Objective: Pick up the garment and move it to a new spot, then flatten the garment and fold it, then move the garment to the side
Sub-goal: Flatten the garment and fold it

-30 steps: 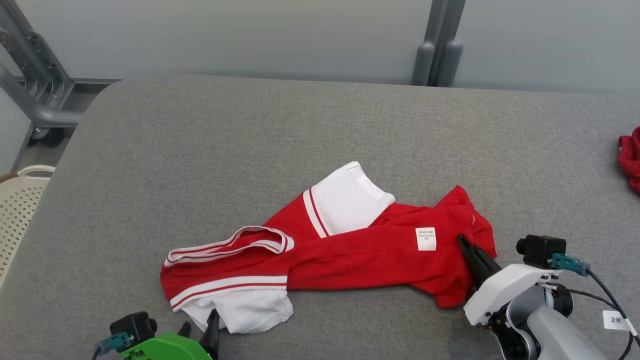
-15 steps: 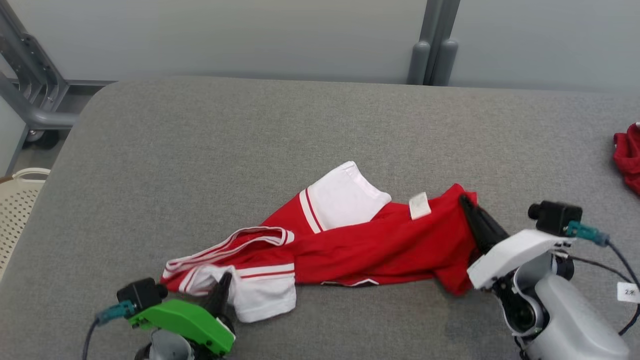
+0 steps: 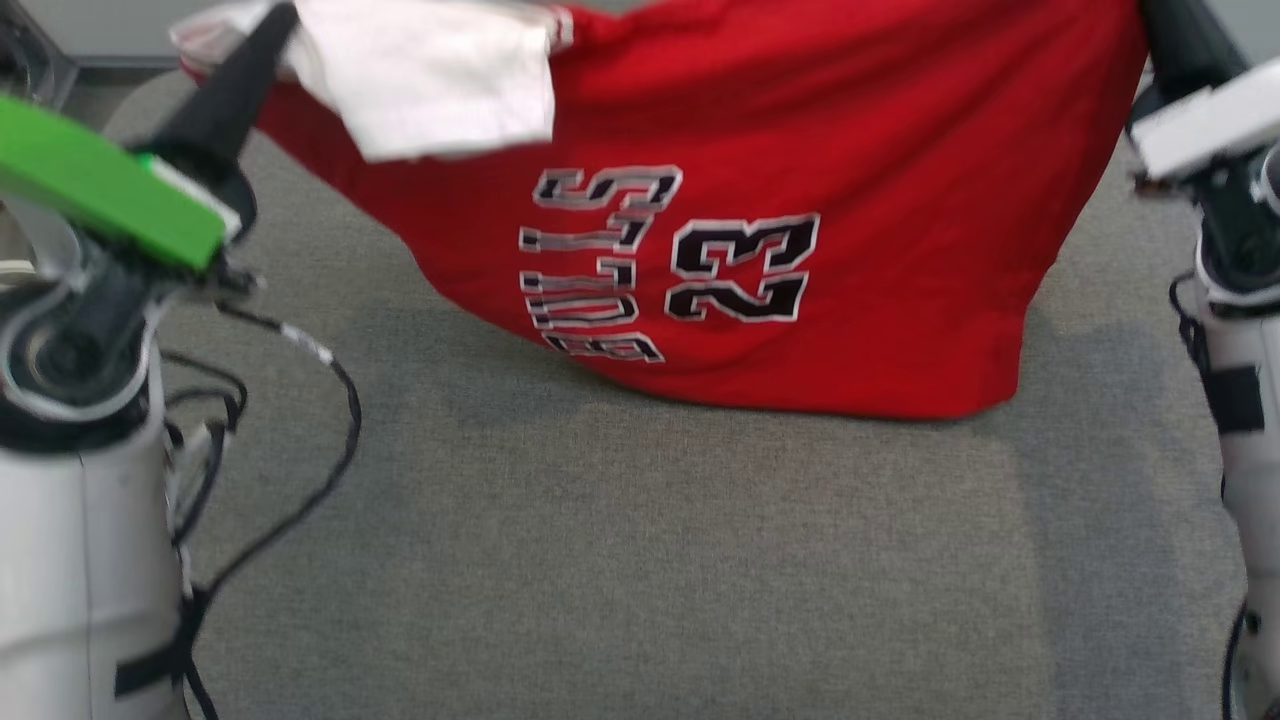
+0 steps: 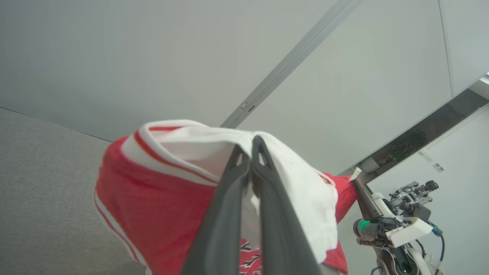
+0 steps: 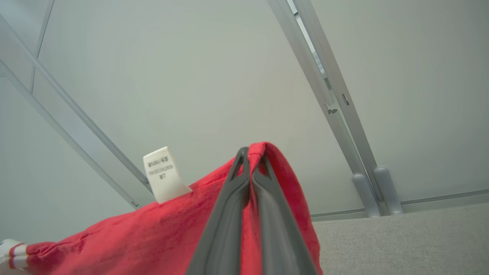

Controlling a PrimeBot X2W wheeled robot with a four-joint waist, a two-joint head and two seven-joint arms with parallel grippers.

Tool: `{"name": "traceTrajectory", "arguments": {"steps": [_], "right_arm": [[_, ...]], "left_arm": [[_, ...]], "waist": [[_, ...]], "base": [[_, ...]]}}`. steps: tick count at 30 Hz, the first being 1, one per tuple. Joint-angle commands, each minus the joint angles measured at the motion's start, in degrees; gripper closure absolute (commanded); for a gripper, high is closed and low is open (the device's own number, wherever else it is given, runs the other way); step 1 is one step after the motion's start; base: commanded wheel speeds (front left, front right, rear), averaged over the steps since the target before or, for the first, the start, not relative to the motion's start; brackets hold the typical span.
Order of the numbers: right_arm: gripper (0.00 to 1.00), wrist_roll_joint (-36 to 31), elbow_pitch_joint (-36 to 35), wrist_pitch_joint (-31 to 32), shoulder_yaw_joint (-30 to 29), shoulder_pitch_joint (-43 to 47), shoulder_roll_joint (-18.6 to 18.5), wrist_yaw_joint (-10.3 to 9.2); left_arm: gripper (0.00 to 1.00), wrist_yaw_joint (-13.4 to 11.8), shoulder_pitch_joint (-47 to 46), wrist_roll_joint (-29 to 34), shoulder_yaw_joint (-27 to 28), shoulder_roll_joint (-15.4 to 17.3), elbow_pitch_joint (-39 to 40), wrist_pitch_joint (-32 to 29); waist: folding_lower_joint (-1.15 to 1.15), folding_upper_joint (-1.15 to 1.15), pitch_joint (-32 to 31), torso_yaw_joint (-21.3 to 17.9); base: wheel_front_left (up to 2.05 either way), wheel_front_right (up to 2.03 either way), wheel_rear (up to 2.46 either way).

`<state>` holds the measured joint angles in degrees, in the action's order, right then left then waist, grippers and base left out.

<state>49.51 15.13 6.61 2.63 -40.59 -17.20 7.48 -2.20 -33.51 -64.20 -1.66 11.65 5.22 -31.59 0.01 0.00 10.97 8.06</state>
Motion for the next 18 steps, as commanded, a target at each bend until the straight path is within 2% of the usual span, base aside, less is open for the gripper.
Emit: {"name": "traceTrajectory", "arguments": {"steps": [1, 4, 8, 14, 18], "right_arm": [[1.00, -0.9, 1.7, 1.0, -1.1, -4.2, 0.9, 0.02], [1.00, -4.1, 6.7, 2.4, -5.0, -16.0, 3.1, 0.03], [1.00, -9.2, 14.9, 1.5, -9.5, -30.7, 6.7, 0.02], [1.00, -17.3, 26.0, -7.5, -17.2, -48.2, 11.1, 0.03], [1.00, -20.2, 30.7, -14.0, -19.1, -53.7, 12.6, 0.02]], "left_arm": [[1.00, -1.3, -5.1, -0.1, 0.1, 0.1, -1.8, -0.8], [1.00, -3.4, -18.0, 2.1, -0.4, 0.2, -8.0, -0.7], [1.00, -3.0, -33.5, 5.3, -1.8, -1.0, -18.3, 2.5], [1.00, 2.2, -49.6, 10.1, -2.9, -3.3, -30.7, 14.6], [1.00, 6.6, -55.2, 12.5, -3.3, -4.3, -37.3, 23.7]], "waist": [[-0.01, 0.00, 7.1, -0.3], [-0.01, 0.00, 11.7, -0.4], [-0.01, 0.00, 16.9, -1.0], [-0.01, 0.00, 23.1, -1.9], [-0.01, 0.00, 25.2, -2.4]], "base": [[0.00, 0.00, 0.00], [0.00, 0.00, 0.00], [0.00, 0.00, 0.00], [0.00, 0.00, 0.00], [0.00, 0.00, 0.00]]}}
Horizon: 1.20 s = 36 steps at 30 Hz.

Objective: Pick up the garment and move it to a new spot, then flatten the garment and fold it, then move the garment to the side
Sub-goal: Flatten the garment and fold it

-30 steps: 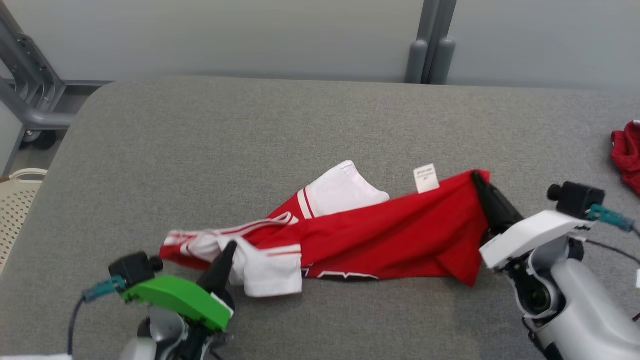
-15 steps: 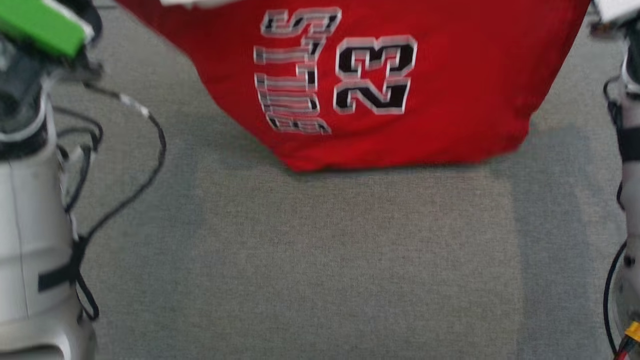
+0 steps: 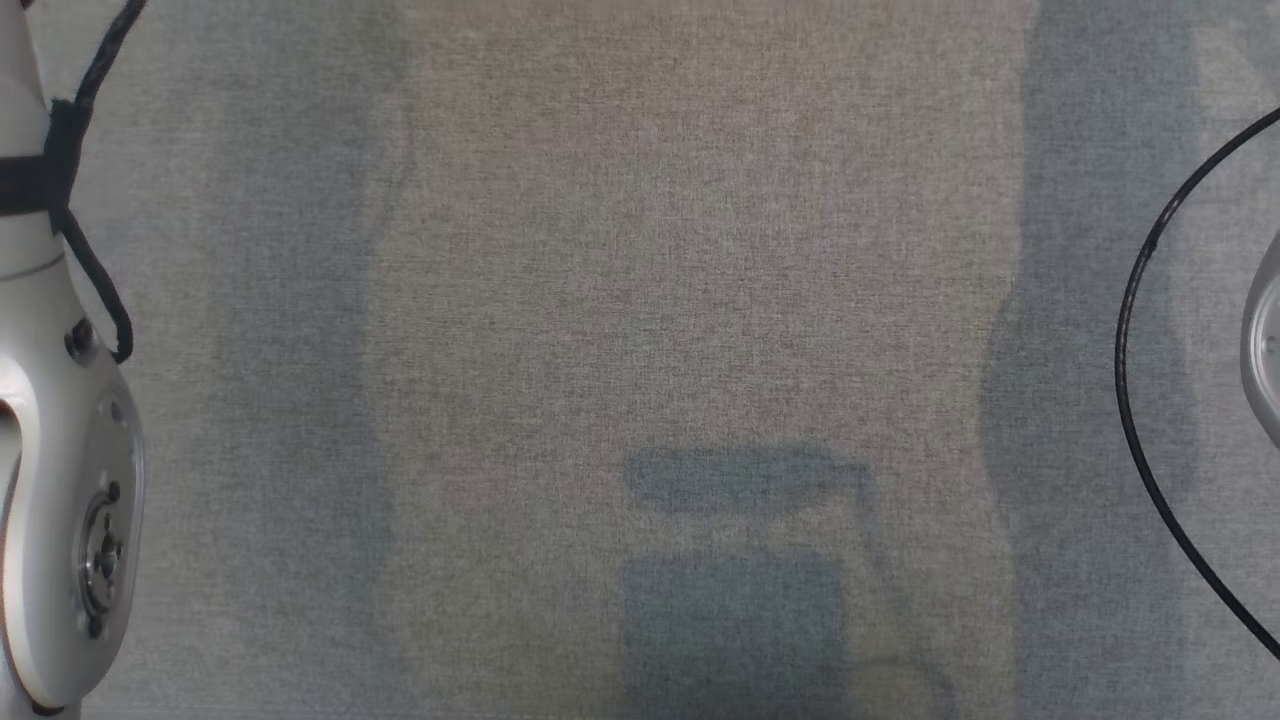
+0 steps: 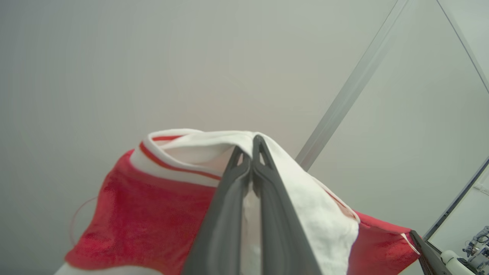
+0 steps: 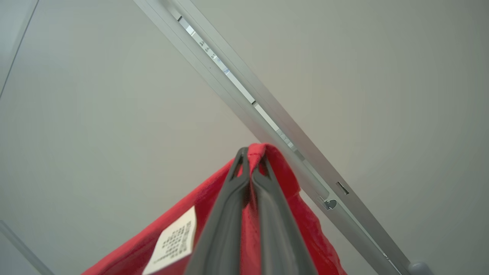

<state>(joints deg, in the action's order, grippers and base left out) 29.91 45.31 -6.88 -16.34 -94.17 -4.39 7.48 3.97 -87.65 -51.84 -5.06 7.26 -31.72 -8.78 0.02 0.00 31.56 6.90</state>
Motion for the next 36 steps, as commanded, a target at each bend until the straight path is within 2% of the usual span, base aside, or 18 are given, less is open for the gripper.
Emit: {"name": "traceTrajectory", "arguments": {"steps": [1, 3, 7, 12, 19, 26, 36], "right_arm": [[1.00, -1.1, 1.5, -1.5, -0.2, -1.1, 0.0, 0.02], [1.00, -1.1, 2.8, -2.8, 0.8, -2.5, 0.6, 0.03], [1.00, -0.5, 4.9, -4.4, 2.4, -0.7, 0.0, 0.02], [1.00, 0.5, 8.2, -5.9, 3.6, 0.0, -1.0, 0.02], [1.00, 0.7, 11.2, -6.2, 6.9, 0.7, -1.7, 0.02], [1.00, 2.4, 11.8, -6.8, 7.5, -1.8, -2.0, 0.02], [1.00, 2.0, 9.6, -8.3, 6.6, -6.6, -0.4, 0.02]], "left_arm": [[1.00, 1.1, -2.0, 1.5, -0.3, 0.4, -1.8, 3.1], [1.00, 2.5, -3.4, 0.1, -0.3, -0.4, -3.5, 6.1], [1.00, 3.6, -4.1, 0.6, -3.3, 0.9, -5.7, 10.0], [1.00, 3.6, -5.4, -0.5, -8.9, 4.7, -7.5, 12.9], [1.00, 3.6, -5.3, -3.1, -13.9, 6.6, -9.4, 15.2], [1.00, 3.6, -9.8, -4.5, -16.0, 8.1, -10.9, 18.2], [1.00, 3.6, -18.4, -4.9, -18.7, 7.9, -12.6, 22.9]], "waist": [[-0.02, 0.00, 5.0, -1.4], [-0.02, 0.00, 6.1, -1.5], [-0.02, 0.00, 7.3, -1.8], [-0.02, 0.00, 7.8, -3.7], [-0.02, 0.00, 8.2, -5.4], [-0.02, 0.00, 8.7, -6.1], [-0.02, 0.00, 12.2, -6.3]], "base": [[0.00, 0.00, 0.00], [0.00, 0.00, 0.00], [0.00, 0.00, 0.00], [0.00, 0.00, 0.00], [0.00, 0.00, 0.00], [0.00, 0.00, 0.00], [0.00, 0.00, 0.00]]}}
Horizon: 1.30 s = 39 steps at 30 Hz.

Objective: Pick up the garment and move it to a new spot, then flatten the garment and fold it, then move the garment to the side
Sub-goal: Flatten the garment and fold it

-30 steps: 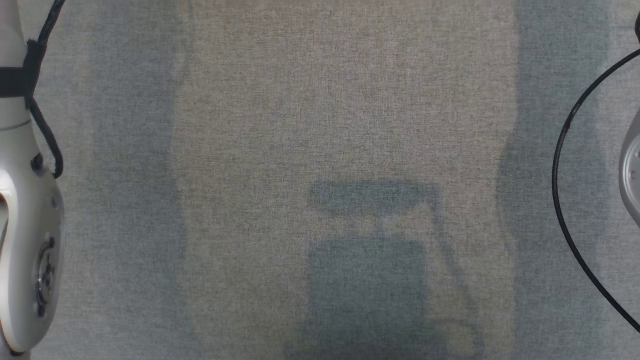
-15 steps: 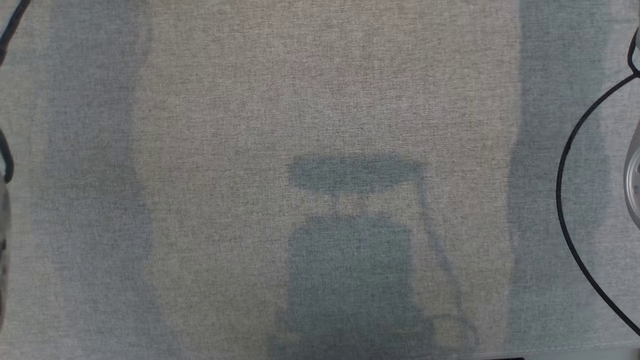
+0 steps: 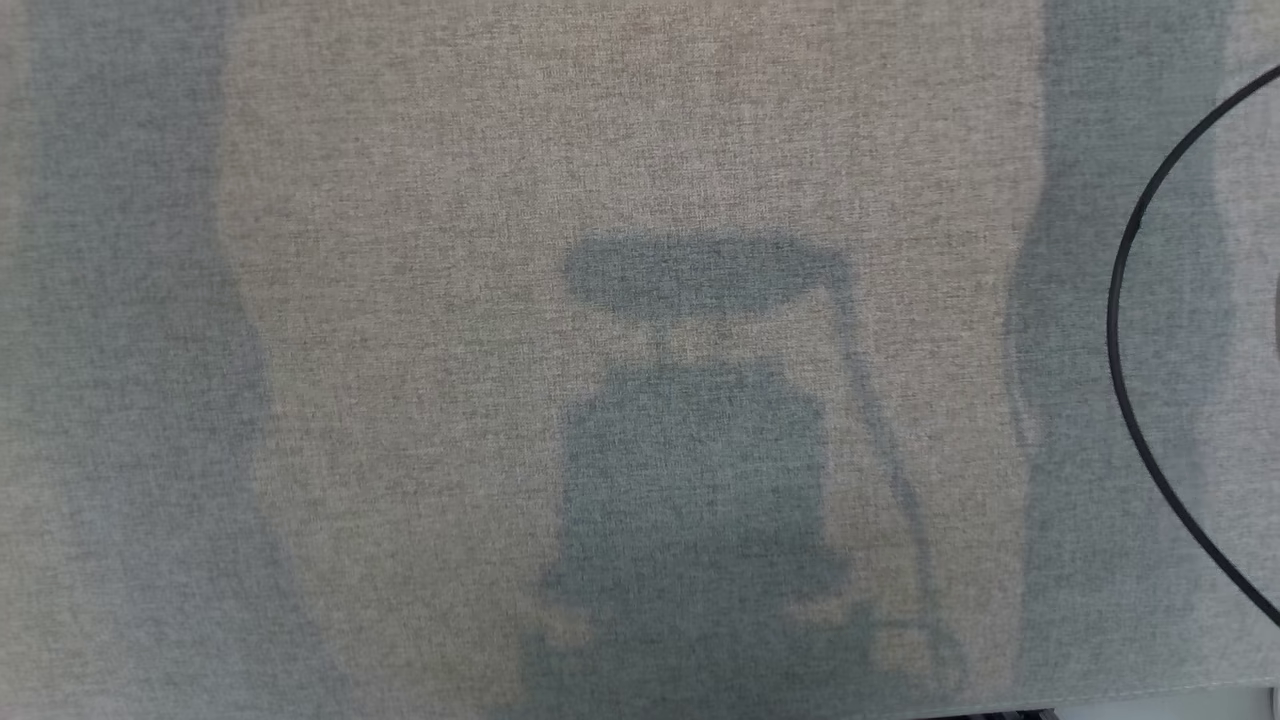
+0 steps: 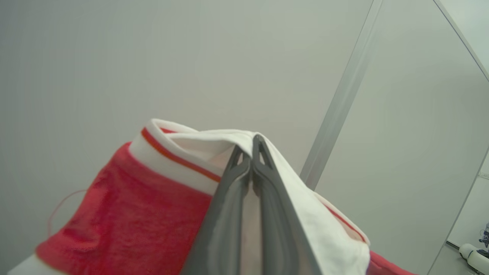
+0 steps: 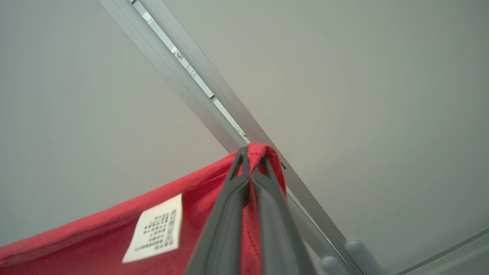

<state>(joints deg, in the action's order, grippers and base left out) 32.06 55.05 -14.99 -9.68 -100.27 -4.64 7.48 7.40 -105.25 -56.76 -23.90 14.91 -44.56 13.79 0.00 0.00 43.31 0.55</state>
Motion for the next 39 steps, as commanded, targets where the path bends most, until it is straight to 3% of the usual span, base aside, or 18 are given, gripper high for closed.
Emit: {"name": "traceTrajectory", "arguments": {"steps": [1, 7, 14, 19, 25, 31, 39], "right_arm": [[1.00, -0.2, -0.7, -0.2, -0.2, -0.9, 0.1, 0.02], [1.00, -2.0, -7.4, -0.3, -3.5, -3.7, 0.8, 0.02], [1.00, -1.5, -16.0, -0.3, -5.8, -5.2, 1.6, 0.01], [1.00, -3.8, -14.3, -0.3, -5.6, -3.2, 1.6, 0.00], [1.00, -8.3, -10.9, -0.3, -6.1, -1.1, 1.6, 0.02], [1.00, -7.0, -8.9, -0.3, -3.3, 1.2, 1.7, 0.02], [1.00, -0.9, -10.9, 1.9, 6.8, 14.0, -1.1, 0.02]], "left_arm": [[1.00, 0.2, -1.3, -0.2, 0.2, 0.4, 0.2, 0.5], [1.00, 0.2, -5.7, -0.3, 0.4, 1.8, 1.9, 1.3], [1.00, 0.1, -9.6, -0.2, 4.6, 2.3, 6.8, 1.5], [1.00, 0.0, -6.9, 1.9, 5.1, 2.5, 7.1, 1.5], [1.00, 0.1, -3.1, 3.9, 2.4, 2.2, 5.7, 1.4], [1.00, 0.1, 1.7, 1.2, -1.7, 1.6, 6.8, 1.4], [1.00, 0.1, 17.1, -9.2, -10.8, 6.9, 13.5, -0.7]], "waist": [[0.00, 0.00, 0.7, 0.1], [0.00, 0.00, 1.9, 0.5], [0.00, 0.00, 3.4, 1.1], [0.00, 0.00, 3.4, 1.0], [0.00, 0.00, 4.7, 0.4], [0.00, 0.00, 5.1, 0.2], [0.00, 0.00, -0.4, 1.1]], "base": [[0.00, 0.00, 0.00], [0.00, 0.00, 0.00], [0.00, 0.00, 0.00], [0.00, 0.00, 0.00], [0.00, 0.00, 0.00], [0.00, 0.00, 0.00], [0.00, 0.00, 0.00]]}}
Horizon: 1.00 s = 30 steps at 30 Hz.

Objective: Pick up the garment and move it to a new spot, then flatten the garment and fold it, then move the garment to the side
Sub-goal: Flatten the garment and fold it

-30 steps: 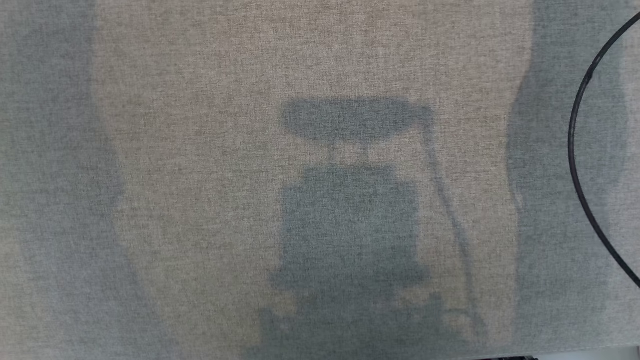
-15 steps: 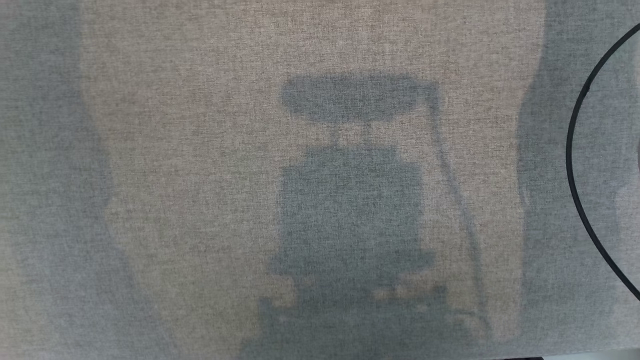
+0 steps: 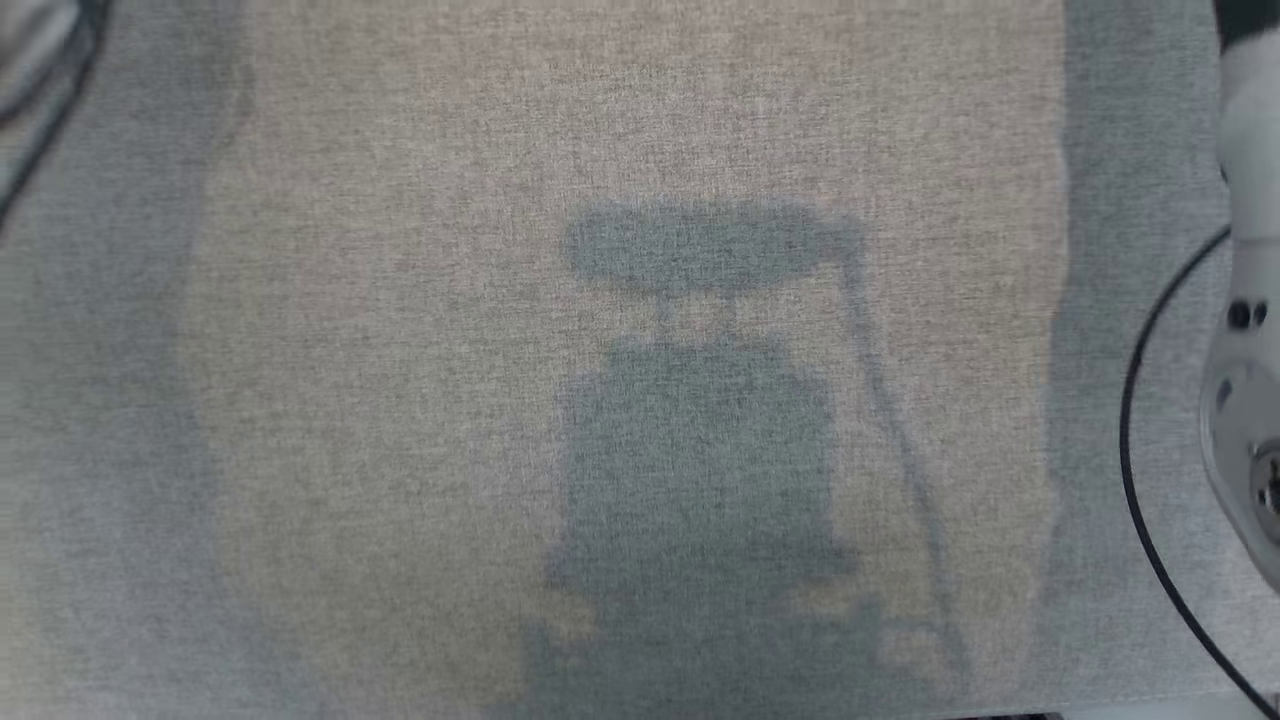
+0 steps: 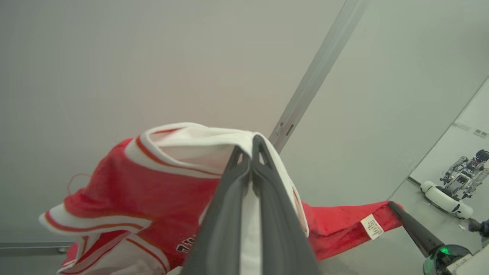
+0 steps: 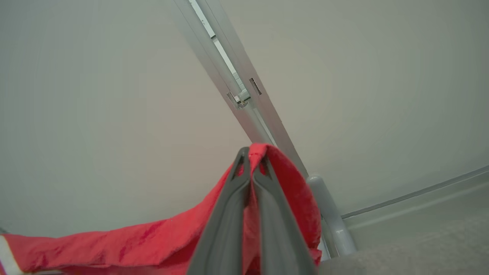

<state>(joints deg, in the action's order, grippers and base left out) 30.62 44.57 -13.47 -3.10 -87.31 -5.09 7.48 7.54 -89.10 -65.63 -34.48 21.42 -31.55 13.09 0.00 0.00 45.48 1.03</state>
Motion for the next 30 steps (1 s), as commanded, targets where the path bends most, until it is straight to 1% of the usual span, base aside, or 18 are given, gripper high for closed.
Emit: {"name": "traceTrajectory", "arguments": {"steps": [1, 6, 10, 13, 17, 19, 24, 26, 27, 28, 30], "right_arm": [[1.00, 1.4, -0.9, 0.8, 1.7, 3.5, -1.2, 0.02], [1.00, 6.1, -4.0, 2.5, 7.5, 16.4, -4.6, 0.02], [1.00, 8.8, -6.8, 4.3, 11.9, 26.3, -6.9, 0.02], [1.00, 10.5, -9.2, 5.3, 14.3, 32.6, -8.6, 0.02], [1.00, 12.7, -12.7, 6.2, 15.4, 39.7, -10.1, 0.02], [1.00, 13.3, -14.7, 6.8, 15.8, 43.3, -11.2, 0.02], [1.00, 13.7, -18.8, 7.8, 14.9, 53.1, -14.2, 0.01], [1.00, 12.8, -20.7, 8.3, 15.1, 56.6, -15.5, 0.02], [1.00, 11.8, -22.2, 8.1, 14.7, 60.6, -16.7, 0.01], [1.00, 11.2, -23.2, 8.0, 14.5, 62.7, -17.4, 0.01], [1.00, 10.9, -24.7, 7.9, 13.4, 66.6, -17.6, 0.01]], "left_arm": [[1.00, -0.1, 3.6, -2.1, -0.6, 1.2, 1.4, 0.2], [1.00, -0.1, 16.7, -8.3, -3.1, 4.1, 5.4, 0.7], [1.00, -0.1, 26.3, -11.0, -4.1, 5.8, 7.5, 1.3], [1.00, -0.1, 32.9, -12.3, -3.6, 6.4, 9.1, 1.8], [1.00, -0.1, 42.0, -13.9, -1.9, 7.0, 11.8, 2.0], [1.00, -0.3, 46.5, -12.9, -1.6, 7.9, 13.3, 2.1], [1.00, -1.8, 58.8, -10.7, 0.9, 6.8, 18.6, 2.1], [1.00, -2.6, 63.3, -9.0, 1.6, 6.9, 21.3, 2.1], [1.00, -3.6, 67.8, -7.4, 2.7, 6.0, 23.6, 2.1], [1.00, -4.1, 69.9, -5.6, 2.3, 6.1, 24.9, 2.1], [1.00, -5.2, 74.0, -4.1, 3.0, 5.5, 26.8, 2.1]], "waist": [[0.00, 0.00, -3.7, 0.8], [0.00, 0.00, -10.6, 2.1], [0.00, 0.00, -16.6, 3.1], [0.00, 0.00, -21.0, 3.7], [0.00, 0.00, -26.4, 4.4], [0.00, 0.00, -28.8, 4.8], [0.00, 0.00, -34.0, 5.9], [0.00, 0.00, -35.1, 6.0], [0.00, 0.00, -36.3, 6.3], [0.00, 0.00, -36.8, 6.5], [0.00, 0.00, -37.8, 6.8]], "base": [[0.00, 0.00, 0.00], [0.00, 0.00, 0.00], [0.00, 0.00, 0.00], [0.00, 0.00, 0.00], [0.00, 0.00, 0.00], [0.00, 0.00, 0.00], [0.00, 0.00, 0.00], [0.00, 0.00, 0.00], [0.00, 0.00, 0.00], [0.00, 0.00, 0.00], [0.00, 0.00, 0.00]]}}
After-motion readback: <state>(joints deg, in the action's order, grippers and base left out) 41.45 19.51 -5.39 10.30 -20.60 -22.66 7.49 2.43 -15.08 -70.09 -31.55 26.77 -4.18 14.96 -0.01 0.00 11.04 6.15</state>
